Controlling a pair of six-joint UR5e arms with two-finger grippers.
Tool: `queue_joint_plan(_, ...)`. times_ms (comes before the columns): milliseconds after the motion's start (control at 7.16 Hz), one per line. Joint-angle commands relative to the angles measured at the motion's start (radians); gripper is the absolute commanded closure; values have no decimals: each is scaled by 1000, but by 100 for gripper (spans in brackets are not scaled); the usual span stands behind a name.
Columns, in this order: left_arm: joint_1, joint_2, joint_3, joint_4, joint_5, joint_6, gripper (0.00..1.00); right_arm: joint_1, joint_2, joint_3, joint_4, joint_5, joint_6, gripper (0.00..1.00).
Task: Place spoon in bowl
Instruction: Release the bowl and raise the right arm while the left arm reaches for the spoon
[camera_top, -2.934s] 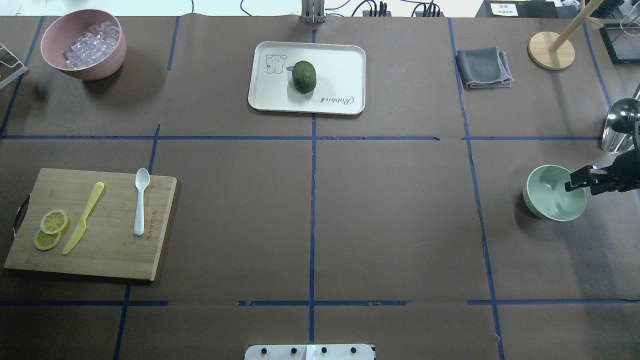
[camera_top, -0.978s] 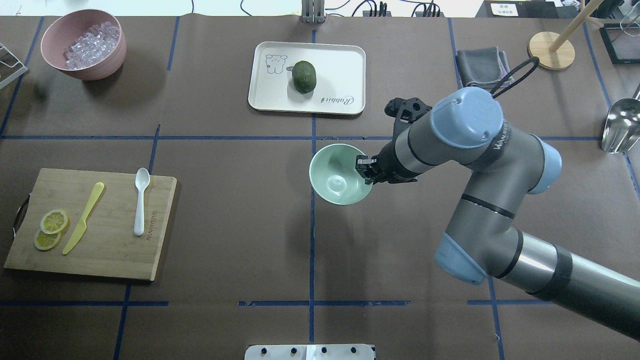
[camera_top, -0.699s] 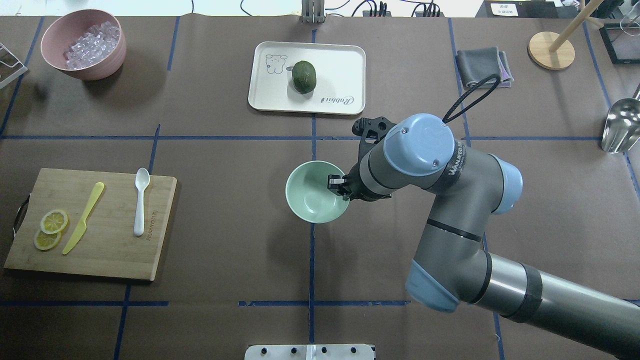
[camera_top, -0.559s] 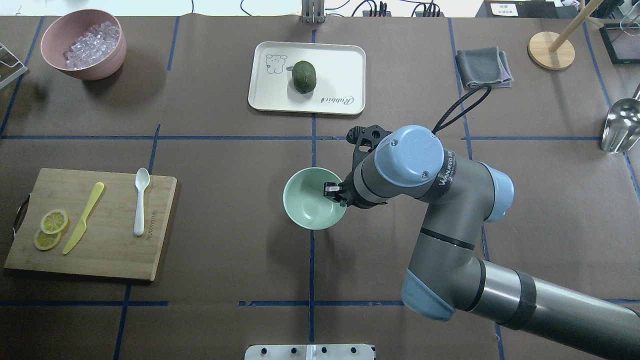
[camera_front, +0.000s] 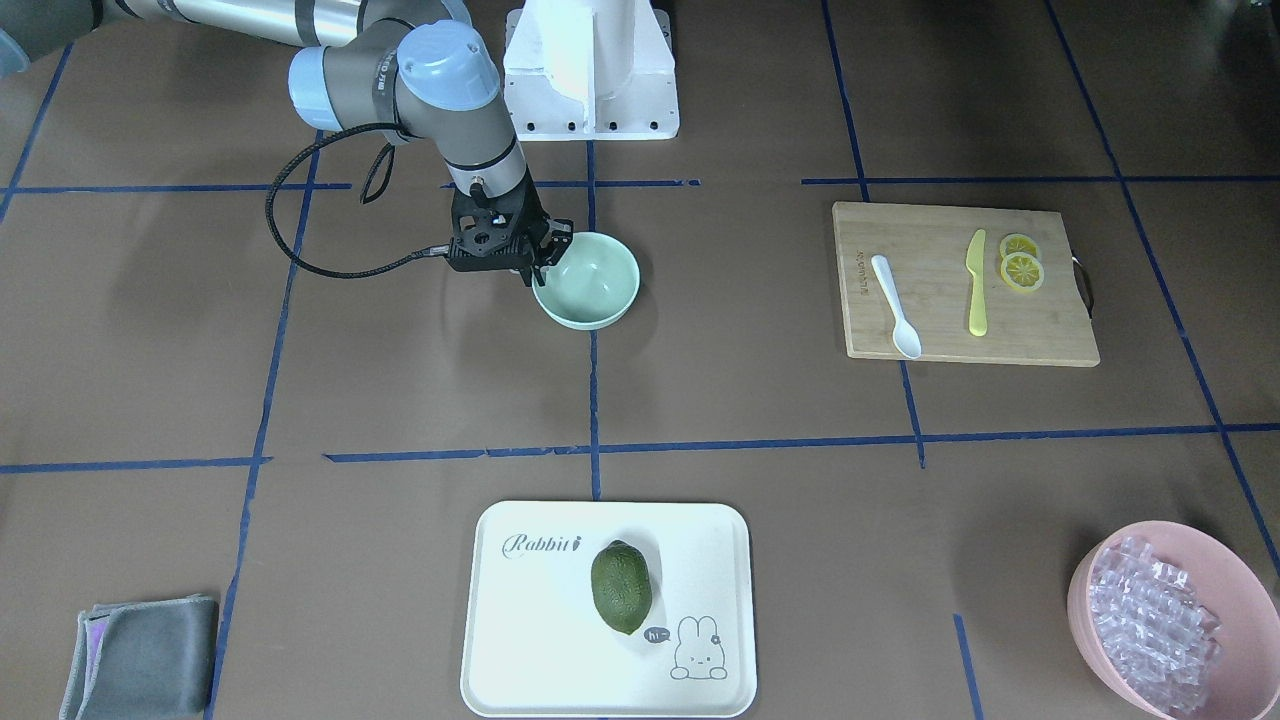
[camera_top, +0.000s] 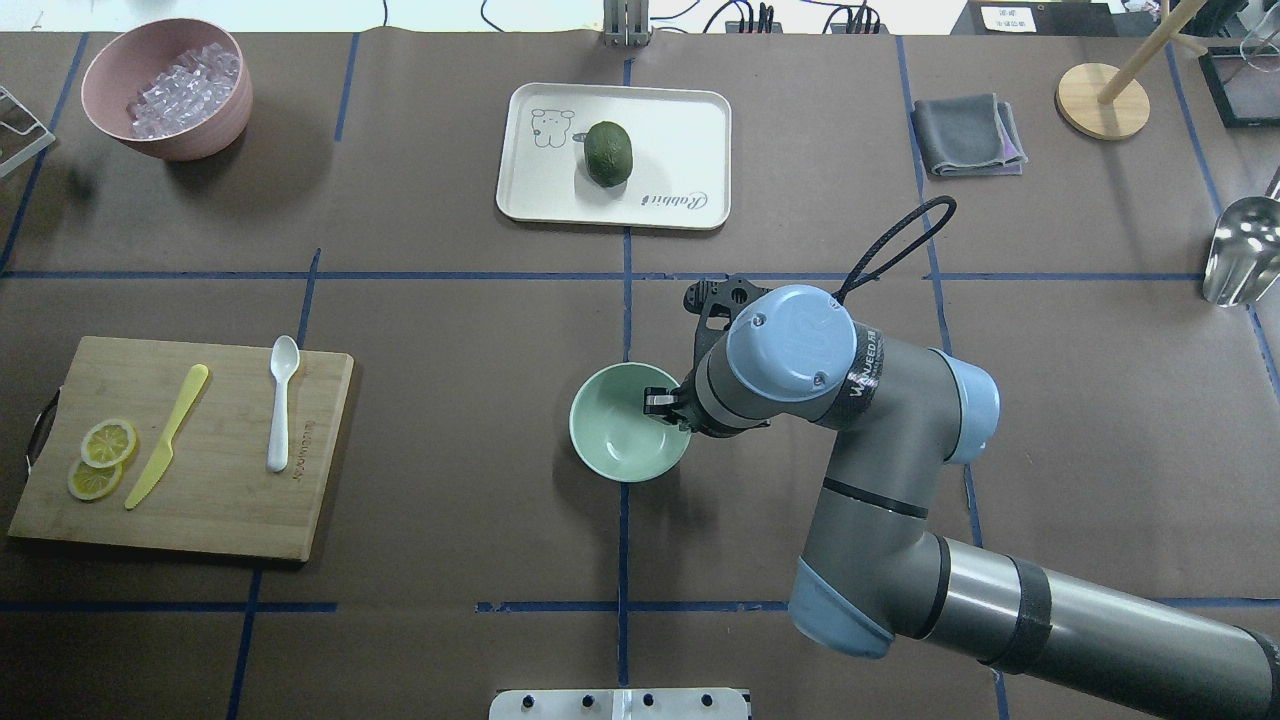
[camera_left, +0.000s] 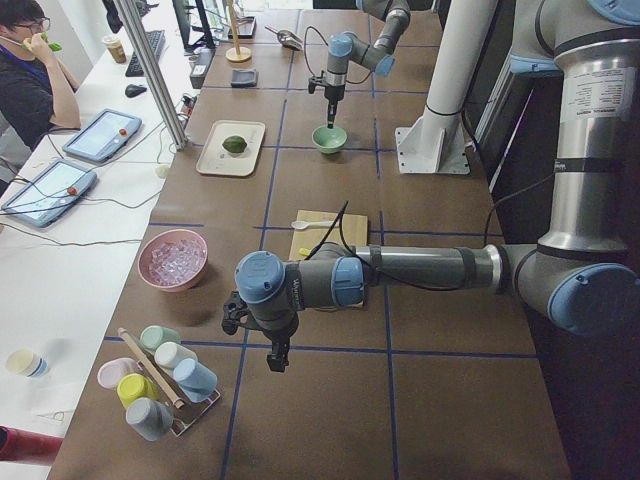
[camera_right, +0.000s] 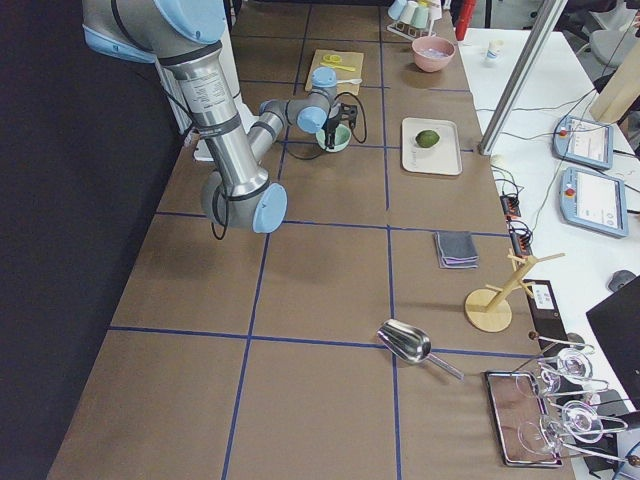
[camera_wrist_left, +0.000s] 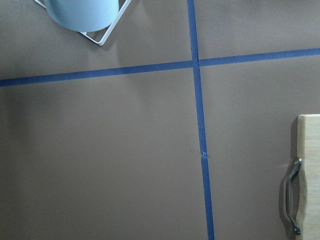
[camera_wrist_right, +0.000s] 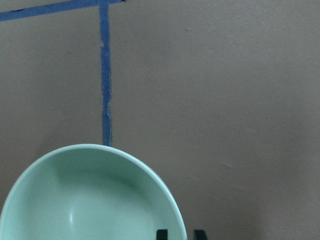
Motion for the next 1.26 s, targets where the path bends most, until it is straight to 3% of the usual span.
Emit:
queue_joint_plan(0,2,0,0,0,0,-1,0,1,14,4,2,0,19,0)
queue_joint_plan(279,3,-5,-26,-2,-2,-6,0,49,13,44,-13,32,19,0)
queue_joint_plan(559,57,3,-176,2,6,-93,0,123,7,166,-274,60,-54,0)
queue_joint_plan(838,223,43,-372,-2,2,-406,0,262,-16,239,-489,98,-338,0)
queue_joint_plan(978,336,37,-464,-2,9,-589,0,356,-58,243,-490,185,-458,0)
queue_joint_plan(1118,438,14,-481,-53,17,-745,0,439,-102,243,-486,253,-556,0)
